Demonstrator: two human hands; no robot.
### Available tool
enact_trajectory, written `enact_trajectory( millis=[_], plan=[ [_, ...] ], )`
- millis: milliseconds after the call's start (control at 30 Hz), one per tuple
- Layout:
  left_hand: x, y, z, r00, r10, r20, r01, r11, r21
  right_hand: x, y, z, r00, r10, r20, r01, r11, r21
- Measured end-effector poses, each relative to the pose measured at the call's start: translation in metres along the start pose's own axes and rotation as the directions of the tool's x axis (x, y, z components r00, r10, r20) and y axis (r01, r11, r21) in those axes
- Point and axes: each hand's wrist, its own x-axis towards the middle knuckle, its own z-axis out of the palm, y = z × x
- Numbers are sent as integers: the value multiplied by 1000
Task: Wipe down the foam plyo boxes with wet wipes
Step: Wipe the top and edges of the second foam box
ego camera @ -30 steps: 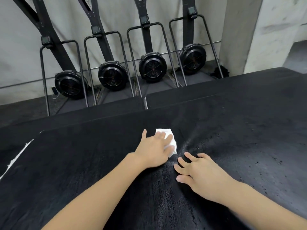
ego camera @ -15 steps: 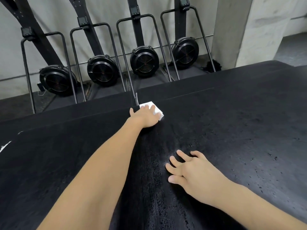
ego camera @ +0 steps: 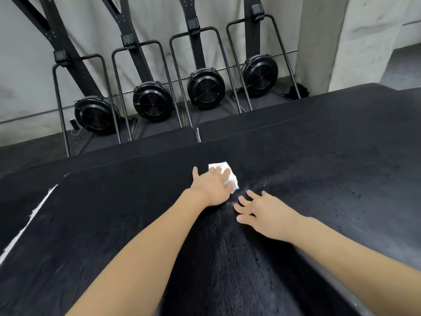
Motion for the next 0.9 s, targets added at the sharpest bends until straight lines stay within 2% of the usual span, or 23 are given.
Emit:
enact_trajectory(
  millis=[200, 400, 500, 567, 667, 733, 900],
  plan=[
    [-78, 35, 19, 994, 110, -26, -109, 994, 27, -39, -12, 25, 982, 84, -167, -48, 977, 206],
    [-143, 60, 35, 982, 179, -64, -177, 984, 32, -103, -31, 25, 920, 142, -365, 11, 922, 387],
    [-178, 74, 46, 967, 239, -93, -239, 971, 19, -117, -33, 26, 877, 161, -453, 37, 917, 397],
    [-200, 80, 52, 953, 280, -114, -281, 960, 10, -120, -31, 28, 895, 167, -414, 2, 926, 377],
    [-218, 81, 55, 940, 312, -137, -313, 950, 8, -116, -24, 36, 957, 133, -259, -67, 966, 248],
    [-216, 77, 52, 943, 305, -136, -307, 952, 7, -114, -22, 37, 968, 133, -212, -70, 957, 282],
    [-175, 66, 33, 990, 132, -38, -133, 990, -35, -111, -15, 21, 969, 175, -174, -112, 941, 319]
  ],
)
